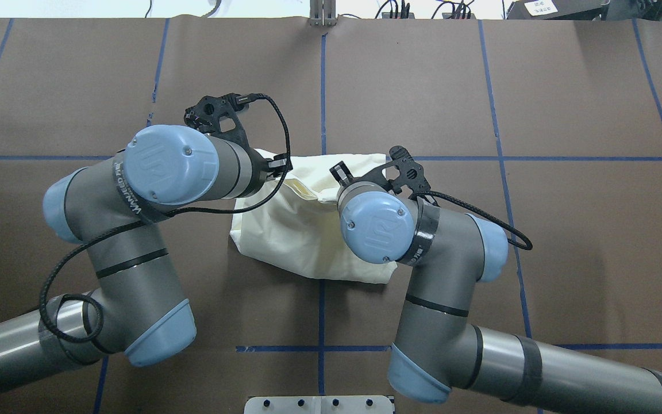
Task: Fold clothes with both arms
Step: 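Carry the near edge over the shirt with both grippers toward the far edge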
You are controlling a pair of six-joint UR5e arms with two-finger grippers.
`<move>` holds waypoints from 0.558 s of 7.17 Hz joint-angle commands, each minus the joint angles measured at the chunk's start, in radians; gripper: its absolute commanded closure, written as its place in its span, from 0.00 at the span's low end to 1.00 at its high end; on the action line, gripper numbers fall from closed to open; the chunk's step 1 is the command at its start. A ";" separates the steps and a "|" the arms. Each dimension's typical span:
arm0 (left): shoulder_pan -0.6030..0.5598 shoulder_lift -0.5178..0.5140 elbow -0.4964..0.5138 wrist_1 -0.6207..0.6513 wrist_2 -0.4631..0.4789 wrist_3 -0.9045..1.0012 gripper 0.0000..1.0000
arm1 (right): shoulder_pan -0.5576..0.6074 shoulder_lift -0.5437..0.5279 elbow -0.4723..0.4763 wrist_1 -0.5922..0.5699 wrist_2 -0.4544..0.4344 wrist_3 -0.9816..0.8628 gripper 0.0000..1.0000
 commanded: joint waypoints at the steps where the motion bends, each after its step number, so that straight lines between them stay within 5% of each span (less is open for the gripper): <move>1: -0.023 -0.027 0.156 -0.098 0.003 0.047 1.00 | 0.031 0.041 -0.158 0.110 0.017 -0.041 1.00; 4: -0.023 -0.037 0.217 -0.129 0.003 0.059 1.00 | 0.034 0.053 -0.203 0.123 0.018 -0.053 1.00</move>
